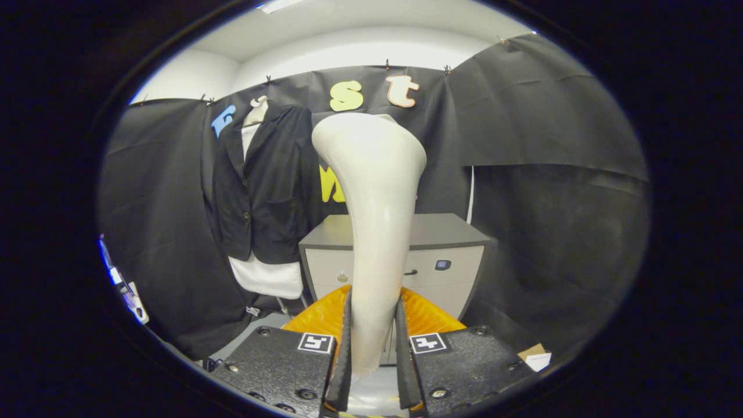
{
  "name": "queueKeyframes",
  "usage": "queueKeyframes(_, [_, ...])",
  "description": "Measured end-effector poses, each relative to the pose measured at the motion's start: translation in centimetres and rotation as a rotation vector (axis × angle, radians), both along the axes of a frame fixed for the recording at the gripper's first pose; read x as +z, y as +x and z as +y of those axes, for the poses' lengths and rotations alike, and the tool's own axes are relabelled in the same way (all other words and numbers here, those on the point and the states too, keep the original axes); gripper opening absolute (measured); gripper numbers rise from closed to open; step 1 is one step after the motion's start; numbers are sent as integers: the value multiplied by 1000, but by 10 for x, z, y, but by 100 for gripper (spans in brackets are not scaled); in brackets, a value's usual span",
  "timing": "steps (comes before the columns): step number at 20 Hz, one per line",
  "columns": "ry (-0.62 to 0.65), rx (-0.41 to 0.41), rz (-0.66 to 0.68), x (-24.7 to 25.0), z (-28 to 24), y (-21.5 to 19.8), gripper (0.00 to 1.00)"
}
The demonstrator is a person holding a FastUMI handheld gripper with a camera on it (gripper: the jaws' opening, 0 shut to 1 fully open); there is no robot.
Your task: Iron the clothes twice with a garment steamer, once on the left side and once on the right side.
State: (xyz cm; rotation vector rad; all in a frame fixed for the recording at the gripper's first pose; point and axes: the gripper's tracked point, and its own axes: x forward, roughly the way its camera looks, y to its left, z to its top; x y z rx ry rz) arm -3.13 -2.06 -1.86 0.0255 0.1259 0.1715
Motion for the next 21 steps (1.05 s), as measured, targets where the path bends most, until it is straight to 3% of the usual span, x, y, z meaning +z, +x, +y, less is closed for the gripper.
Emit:
queueKeyframes(7, [23,14,42,-36,-27,-18,35])
queueKeyframes(21, [19,-18,31,-30,-54,-14,35])
